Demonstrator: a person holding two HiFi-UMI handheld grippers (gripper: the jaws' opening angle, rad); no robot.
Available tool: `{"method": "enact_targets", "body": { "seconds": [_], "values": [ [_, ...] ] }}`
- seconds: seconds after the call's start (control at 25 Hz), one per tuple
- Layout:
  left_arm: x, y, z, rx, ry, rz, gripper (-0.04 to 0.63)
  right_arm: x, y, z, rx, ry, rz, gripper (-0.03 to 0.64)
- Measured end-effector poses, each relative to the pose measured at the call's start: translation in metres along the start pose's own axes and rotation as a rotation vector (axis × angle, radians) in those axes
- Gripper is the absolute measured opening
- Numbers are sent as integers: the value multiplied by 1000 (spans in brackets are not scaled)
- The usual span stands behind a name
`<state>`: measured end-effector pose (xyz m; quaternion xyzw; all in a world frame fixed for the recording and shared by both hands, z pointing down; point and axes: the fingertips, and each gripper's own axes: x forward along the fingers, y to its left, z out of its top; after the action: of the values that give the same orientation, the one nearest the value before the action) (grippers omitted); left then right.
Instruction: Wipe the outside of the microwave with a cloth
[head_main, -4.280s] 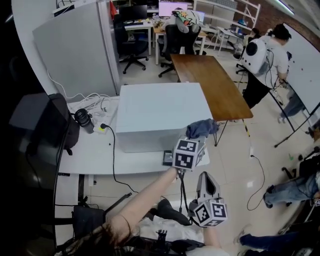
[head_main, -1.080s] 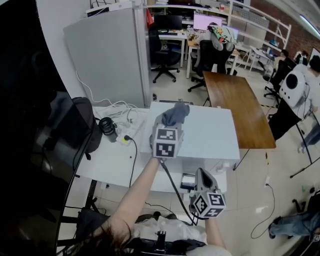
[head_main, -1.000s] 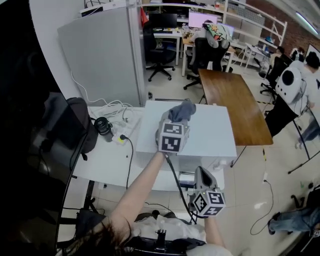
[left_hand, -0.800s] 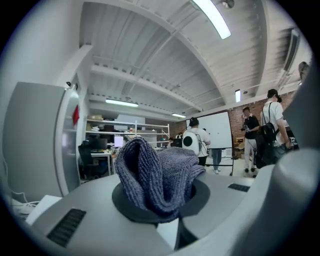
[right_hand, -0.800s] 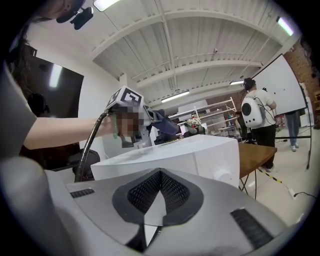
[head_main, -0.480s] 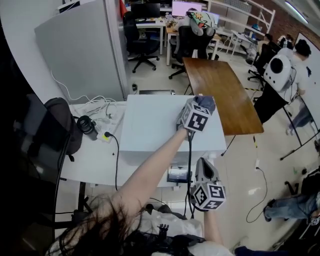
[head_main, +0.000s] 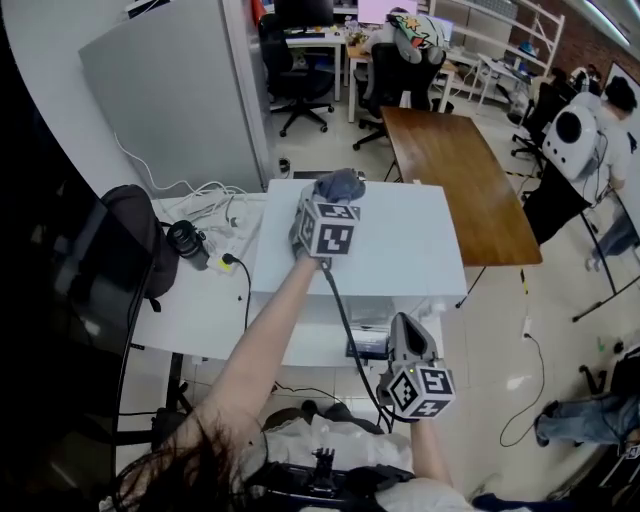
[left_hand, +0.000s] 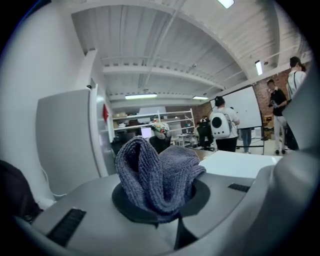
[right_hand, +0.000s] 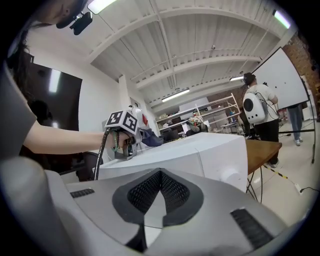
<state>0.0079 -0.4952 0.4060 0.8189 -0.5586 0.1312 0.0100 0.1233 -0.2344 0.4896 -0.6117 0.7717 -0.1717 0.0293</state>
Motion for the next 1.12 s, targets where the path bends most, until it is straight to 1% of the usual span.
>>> {"method": "enact_targets", "body": {
  "seconds": [0.12, 0.24, 0.36, 0.48, 0.56, 0.64, 0.76, 0.84, 0.92, 0.96, 1.04, 1.12],
  "values": [
    [-25, 57, -11, -55, 1, 112, 55, 6, 16, -3, -7, 11, 48, 21],
    [-50, 101, -21, -100, 3, 197, 55, 13, 34, -5, -24, 23, 91, 21],
    [-69, 130, -31, -107, 11, 255, 55, 18, 48, -5, -37, 24, 129, 21],
    [-84, 144, -38, -124, 12, 284, 55, 18, 57, -5, -42, 21, 152, 21],
    [-94, 145, -35, -120, 1, 276, 55, 17, 60, -6, -44, 19, 160, 21],
    [-108, 137, -21, -124, -37, 243, 55, 14, 62, -6, -41, 17, 163, 21],
    [-138, 112, 0, -153, -98, 155, 55, 8, 63, -6, -30, 16, 163, 21],
    [-158, 89, 4, -173, -121, 82, 55, 3, 63, -7, -28, 19, 165, 21],
    [-181, 62, 0, -207, -134, 19, 55, -4, 62, -9, -35, 26, 169, 21],
    [-193, 48, -6, -223, -135, 1, 55, -8, 60, -11, -40, 31, 171, 21],
    [-217, 25, -24, -234, -122, -9, 55, -15, 56, -15, -43, 41, 175, 21],
    [-242, 6, -43, -234, -107, 0, 55, -22, 53, -19, -44, 50, 181, 21]
  ]
}}
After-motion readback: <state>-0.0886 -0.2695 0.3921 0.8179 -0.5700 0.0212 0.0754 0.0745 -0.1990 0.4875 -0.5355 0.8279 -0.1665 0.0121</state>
